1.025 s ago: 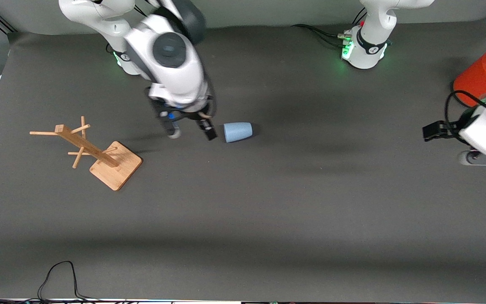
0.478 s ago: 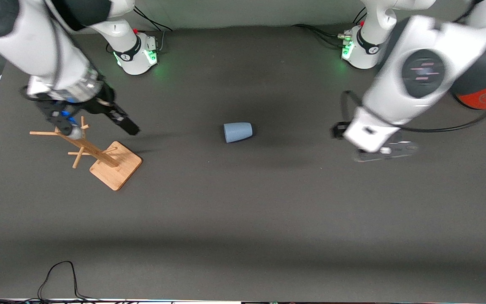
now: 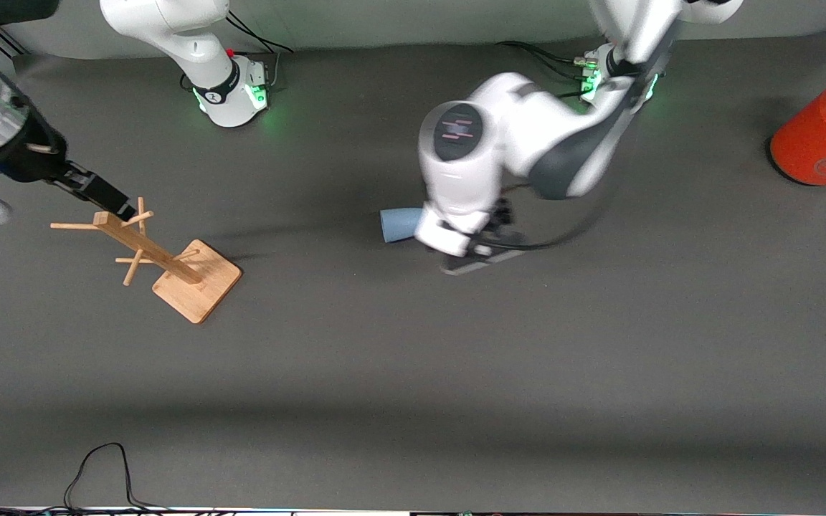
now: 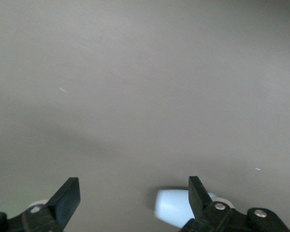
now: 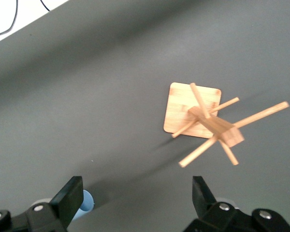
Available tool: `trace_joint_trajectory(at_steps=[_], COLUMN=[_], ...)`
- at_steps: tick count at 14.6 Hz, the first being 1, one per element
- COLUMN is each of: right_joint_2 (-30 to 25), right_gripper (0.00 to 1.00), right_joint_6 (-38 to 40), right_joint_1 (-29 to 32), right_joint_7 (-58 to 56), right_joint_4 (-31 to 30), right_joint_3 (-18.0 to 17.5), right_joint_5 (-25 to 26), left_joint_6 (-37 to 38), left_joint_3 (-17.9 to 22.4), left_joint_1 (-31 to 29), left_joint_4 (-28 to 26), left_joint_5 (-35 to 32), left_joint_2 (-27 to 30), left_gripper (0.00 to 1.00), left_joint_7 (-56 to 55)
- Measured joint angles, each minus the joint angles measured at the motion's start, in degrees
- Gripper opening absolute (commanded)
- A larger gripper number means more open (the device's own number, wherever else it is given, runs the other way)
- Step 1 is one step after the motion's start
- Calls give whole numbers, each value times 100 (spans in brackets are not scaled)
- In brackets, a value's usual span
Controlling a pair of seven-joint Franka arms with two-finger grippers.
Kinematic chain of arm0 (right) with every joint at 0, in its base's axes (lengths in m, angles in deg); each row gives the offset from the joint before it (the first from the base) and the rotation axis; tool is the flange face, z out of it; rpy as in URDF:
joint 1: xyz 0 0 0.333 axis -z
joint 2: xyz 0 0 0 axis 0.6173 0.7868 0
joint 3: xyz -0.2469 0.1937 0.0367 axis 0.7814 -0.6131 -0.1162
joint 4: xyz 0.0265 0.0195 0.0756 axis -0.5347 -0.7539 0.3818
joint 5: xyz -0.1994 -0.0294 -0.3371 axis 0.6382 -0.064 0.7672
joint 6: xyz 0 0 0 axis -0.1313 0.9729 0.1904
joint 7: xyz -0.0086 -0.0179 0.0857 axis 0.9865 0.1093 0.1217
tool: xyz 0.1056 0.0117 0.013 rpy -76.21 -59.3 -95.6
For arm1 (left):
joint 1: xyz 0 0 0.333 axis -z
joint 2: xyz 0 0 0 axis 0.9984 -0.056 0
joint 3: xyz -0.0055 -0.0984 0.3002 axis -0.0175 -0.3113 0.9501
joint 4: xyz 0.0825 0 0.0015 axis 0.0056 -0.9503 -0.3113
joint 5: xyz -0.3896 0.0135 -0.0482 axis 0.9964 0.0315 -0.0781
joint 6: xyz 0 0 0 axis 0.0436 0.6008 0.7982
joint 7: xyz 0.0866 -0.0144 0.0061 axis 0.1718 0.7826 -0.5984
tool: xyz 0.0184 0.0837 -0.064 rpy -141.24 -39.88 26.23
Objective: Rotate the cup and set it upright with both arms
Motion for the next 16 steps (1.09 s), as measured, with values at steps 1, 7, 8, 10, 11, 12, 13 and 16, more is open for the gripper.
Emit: trace_joint_trajectory(at_steps=[1,7,8,10,11,12,13,16], right_joint_2=[-50,-297,-306,-309,-310,-311,-312,-309], right_gripper=[100,100,100,100,100,100,100,100], right_joint_6=[18,36,36,36,36,36,39,46], right_joint_1=[-1,-14,-14,-13,-12,-11,-12,-27], right_joint_7=[-90,-1028,-1236,-1653,-1791,-1869,-1889,-1889], right_joint_4=[-45,-204,-213,-235,-244,-250,-255,-301], right_joint_3=[22,409,493,650,712,753,768,768], right_joint_5=[0,1,1,1,1,1,1,1], left_joint_6=[2,113,150,203,248,330,391,496], left_joint_3=[1,676,752,794,798,798,798,800], left_joint_1=[392,2016,2133,2241,2260,2275,2291,2321], left_joint_4=[300,1555,1610,1629,1631,1633,1637,1638], left_joint_5=[-307,-988,-1069,-1274,-1388,-1506,-1588,-1666], left_joint_2=[-366,-1945,-2050,-2193,-2251,-2300,-2345,-2410], left_gripper=[100,98,97,94,92,90,89,83], left_joint_7=[-317,-756,-652,-249,28,364,687,1401])
